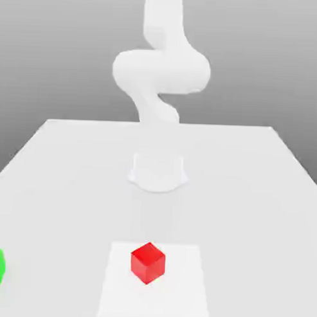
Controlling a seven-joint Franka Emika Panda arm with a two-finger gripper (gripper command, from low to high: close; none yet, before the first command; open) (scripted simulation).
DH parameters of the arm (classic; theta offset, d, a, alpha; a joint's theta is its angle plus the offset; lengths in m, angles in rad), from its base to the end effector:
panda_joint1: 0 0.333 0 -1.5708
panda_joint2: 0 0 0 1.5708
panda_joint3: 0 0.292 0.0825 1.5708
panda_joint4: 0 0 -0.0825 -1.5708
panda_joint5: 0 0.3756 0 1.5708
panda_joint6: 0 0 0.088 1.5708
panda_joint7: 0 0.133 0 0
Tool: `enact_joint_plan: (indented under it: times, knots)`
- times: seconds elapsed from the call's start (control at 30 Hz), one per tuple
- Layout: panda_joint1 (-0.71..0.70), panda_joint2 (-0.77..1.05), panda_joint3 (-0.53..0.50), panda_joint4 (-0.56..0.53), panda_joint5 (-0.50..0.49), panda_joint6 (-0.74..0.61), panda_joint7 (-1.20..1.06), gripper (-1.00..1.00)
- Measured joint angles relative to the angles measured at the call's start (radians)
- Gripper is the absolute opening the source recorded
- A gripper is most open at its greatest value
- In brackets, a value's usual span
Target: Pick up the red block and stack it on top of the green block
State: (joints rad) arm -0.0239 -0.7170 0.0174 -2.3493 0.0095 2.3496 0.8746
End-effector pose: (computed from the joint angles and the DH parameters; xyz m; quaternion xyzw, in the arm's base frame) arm 0.4040 -0.0007 0.6241 -0.8461 0.4011 -0.3192 0.1460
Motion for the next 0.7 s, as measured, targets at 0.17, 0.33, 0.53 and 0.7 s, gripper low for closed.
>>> enact_joint_plan:
  times: [0.17,0.33,0.53,0.7]
  knots:
    - [-0.057,0.194,0.048,-0.111,0.019,0.115,0.175,0.00]
    - [-0.103,0.376,0.090,-0.215,0.023,0.223,0.349,0.00]
    - [-0.141,0.594,0.120,-0.340,0.005,0.352,0.573,0.00]
    - [-0.138,0.776,0.103,-0.407,-0.031,0.473,0.724,0.00]
